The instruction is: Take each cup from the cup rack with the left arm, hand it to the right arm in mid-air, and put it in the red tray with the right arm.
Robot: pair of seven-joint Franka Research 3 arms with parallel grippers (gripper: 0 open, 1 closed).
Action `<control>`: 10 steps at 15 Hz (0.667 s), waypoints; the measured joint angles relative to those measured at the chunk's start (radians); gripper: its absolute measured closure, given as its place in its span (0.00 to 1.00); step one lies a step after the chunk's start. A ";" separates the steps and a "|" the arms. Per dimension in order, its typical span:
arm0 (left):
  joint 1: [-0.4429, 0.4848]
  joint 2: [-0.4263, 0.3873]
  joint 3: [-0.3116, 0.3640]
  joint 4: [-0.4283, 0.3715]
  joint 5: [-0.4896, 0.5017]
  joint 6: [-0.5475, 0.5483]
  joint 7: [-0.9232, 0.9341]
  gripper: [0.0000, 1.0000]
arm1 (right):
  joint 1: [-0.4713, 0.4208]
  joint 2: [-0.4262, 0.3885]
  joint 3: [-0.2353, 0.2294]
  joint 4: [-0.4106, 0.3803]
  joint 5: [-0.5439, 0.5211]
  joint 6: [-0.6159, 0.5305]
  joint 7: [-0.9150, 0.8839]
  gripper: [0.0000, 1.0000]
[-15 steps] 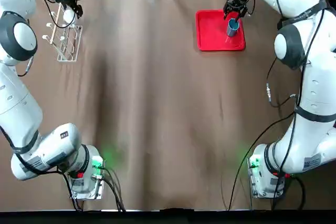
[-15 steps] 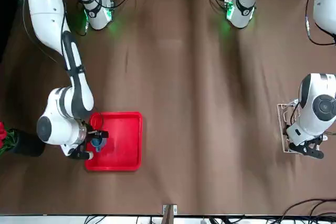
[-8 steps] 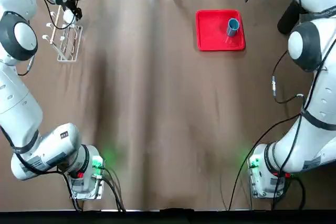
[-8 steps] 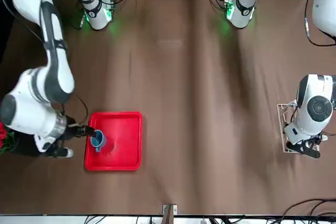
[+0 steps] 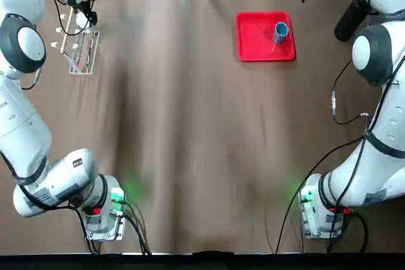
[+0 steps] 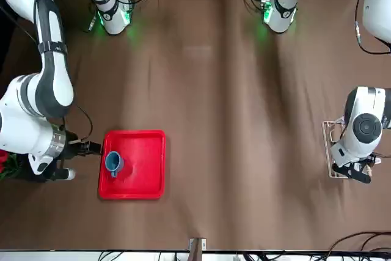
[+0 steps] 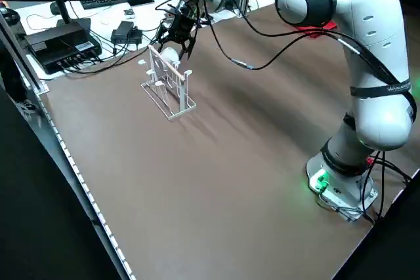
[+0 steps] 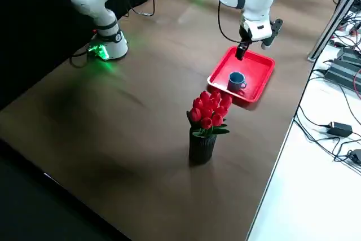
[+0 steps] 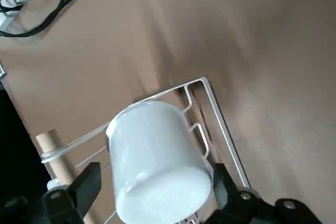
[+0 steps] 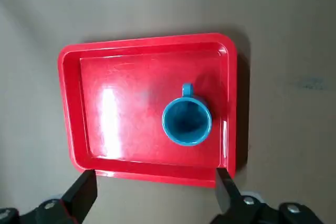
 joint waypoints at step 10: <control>-0.002 0.007 0.000 -0.002 0.009 -0.012 0.000 0.11 | -0.040 -0.128 -0.003 0.014 -0.091 -0.134 -0.037 0.00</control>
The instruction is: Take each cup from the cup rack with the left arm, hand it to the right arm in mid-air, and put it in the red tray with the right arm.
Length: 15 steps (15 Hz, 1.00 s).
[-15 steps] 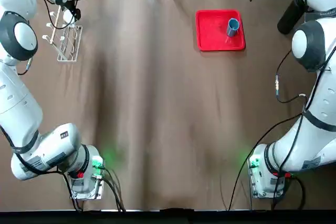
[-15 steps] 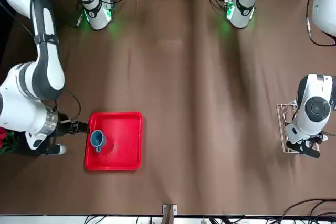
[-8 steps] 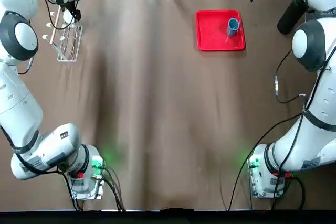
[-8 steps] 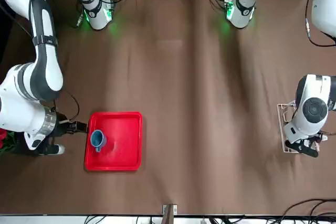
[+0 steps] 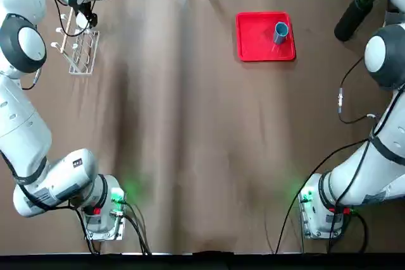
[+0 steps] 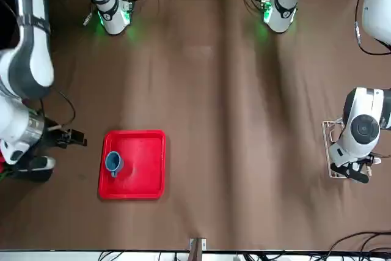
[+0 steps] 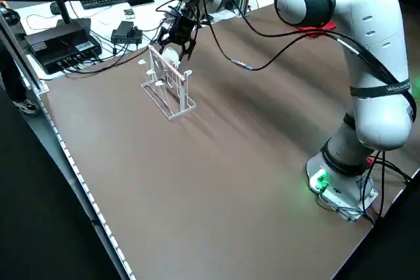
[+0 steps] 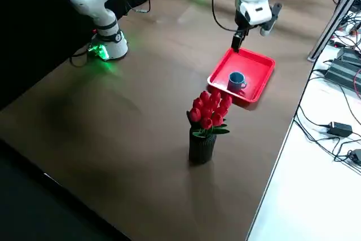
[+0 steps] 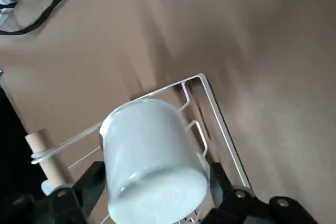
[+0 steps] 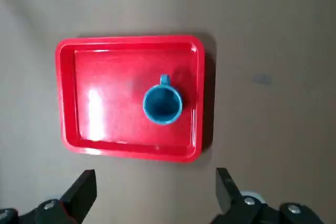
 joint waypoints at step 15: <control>-0.002 -0.001 0.000 0.003 0.004 -0.013 -0.001 0.20 | 0.034 -0.102 0.027 0.004 -0.003 -0.122 0.049 0.00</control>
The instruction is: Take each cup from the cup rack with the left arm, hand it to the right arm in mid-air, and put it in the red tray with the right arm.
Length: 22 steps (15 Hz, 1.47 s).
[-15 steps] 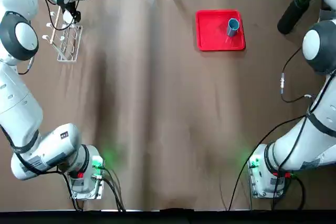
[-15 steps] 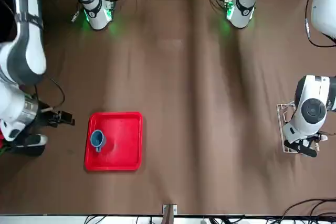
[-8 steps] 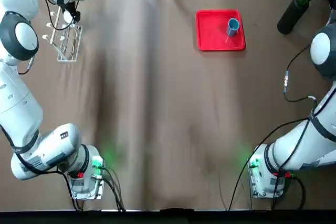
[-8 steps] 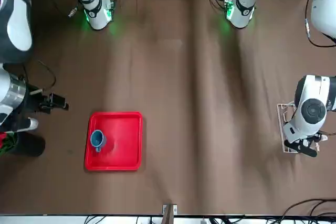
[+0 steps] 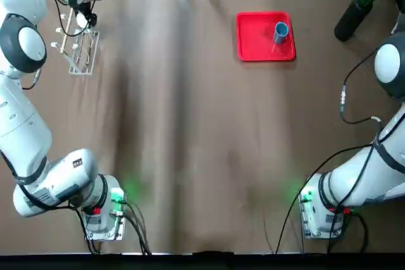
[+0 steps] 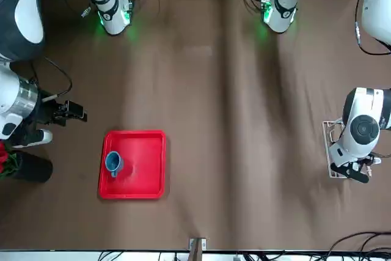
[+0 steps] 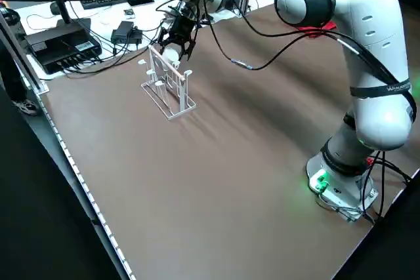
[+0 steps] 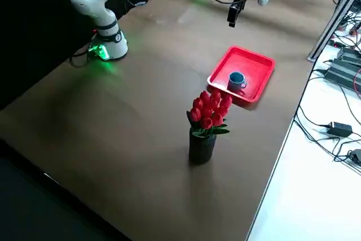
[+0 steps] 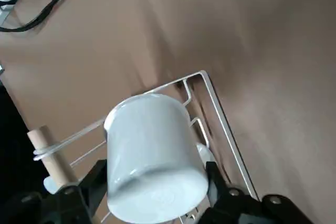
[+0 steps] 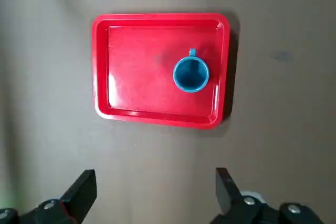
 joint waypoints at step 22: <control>-0.024 -0.111 -0.086 0.107 -0.167 -0.178 -0.018 0.21 | -0.013 -0.004 -0.008 -0.004 0.292 -0.053 0.023 0.00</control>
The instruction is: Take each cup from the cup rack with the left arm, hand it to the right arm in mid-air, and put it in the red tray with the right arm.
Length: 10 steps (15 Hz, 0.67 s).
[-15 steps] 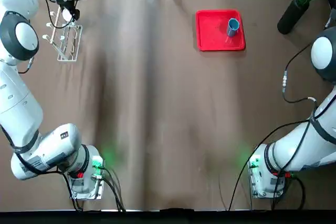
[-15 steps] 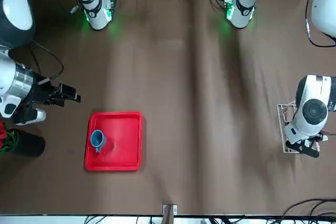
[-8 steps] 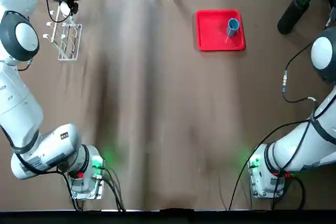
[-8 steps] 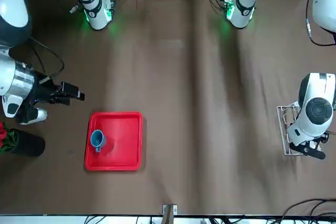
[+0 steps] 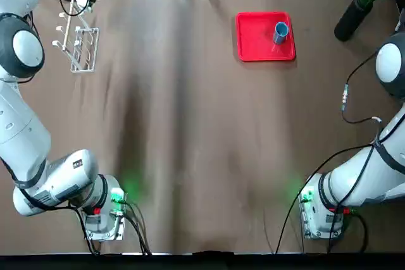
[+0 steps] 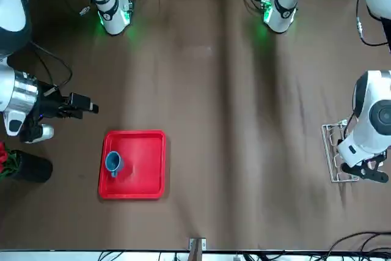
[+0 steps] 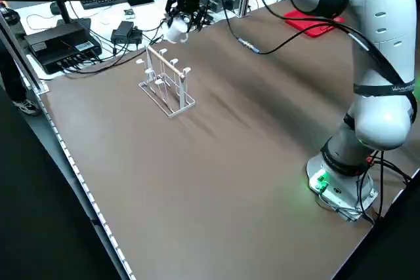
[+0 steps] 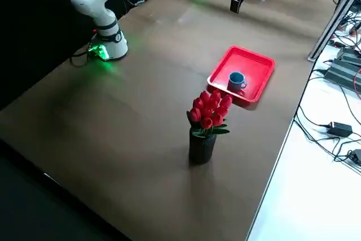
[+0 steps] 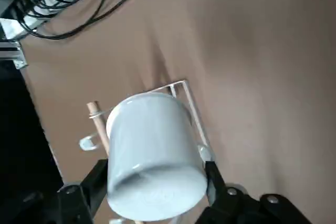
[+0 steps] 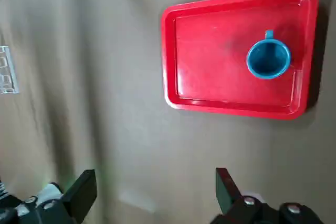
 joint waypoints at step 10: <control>-0.003 -0.023 -0.196 0.004 -0.471 -0.208 -0.135 0.22 | -0.044 0.050 -0.001 -0.009 0.149 -0.027 -0.123 0.00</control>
